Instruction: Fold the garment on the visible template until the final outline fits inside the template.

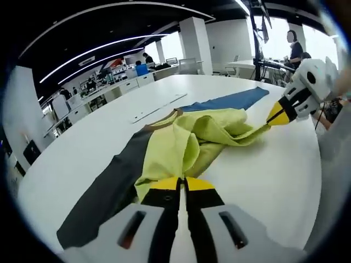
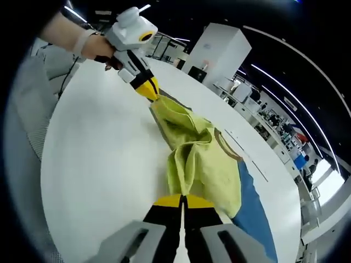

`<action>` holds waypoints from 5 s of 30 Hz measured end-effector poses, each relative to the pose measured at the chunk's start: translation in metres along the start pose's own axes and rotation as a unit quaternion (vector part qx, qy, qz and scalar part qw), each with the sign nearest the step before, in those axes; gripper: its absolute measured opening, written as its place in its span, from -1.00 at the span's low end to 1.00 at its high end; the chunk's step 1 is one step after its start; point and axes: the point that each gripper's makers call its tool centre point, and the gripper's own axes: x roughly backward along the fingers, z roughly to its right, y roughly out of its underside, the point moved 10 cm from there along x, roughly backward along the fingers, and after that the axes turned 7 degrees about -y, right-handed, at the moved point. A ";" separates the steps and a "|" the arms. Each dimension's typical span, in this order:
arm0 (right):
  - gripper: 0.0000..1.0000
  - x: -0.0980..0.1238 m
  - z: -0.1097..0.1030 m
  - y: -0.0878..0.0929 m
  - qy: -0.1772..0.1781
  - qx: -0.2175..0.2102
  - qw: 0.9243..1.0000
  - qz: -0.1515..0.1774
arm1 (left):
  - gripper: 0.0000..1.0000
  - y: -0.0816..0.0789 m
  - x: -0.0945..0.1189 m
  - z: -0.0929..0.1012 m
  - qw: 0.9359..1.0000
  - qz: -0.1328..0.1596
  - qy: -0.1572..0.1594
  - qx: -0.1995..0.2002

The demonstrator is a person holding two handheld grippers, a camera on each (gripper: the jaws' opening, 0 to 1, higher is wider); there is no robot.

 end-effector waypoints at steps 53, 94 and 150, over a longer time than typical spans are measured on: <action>-1.00 0.117 -0.034 0.071 -0.035 -0.051 0.994 -0.092 | -1.00 0.070 0.114 0.052 0.978 -0.160 0.136 -0.010; -0.05 0.109 -0.036 0.076 -0.104 -0.178 0.978 -0.017 | -0.03 0.076 0.123 0.036 0.981 -0.124 0.127 0.080; -0.60 0.130 0.144 0.204 0.303 -0.510 0.805 -0.005 | 0.78 0.056 0.100 0.010 0.976 -0.017 0.073 0.204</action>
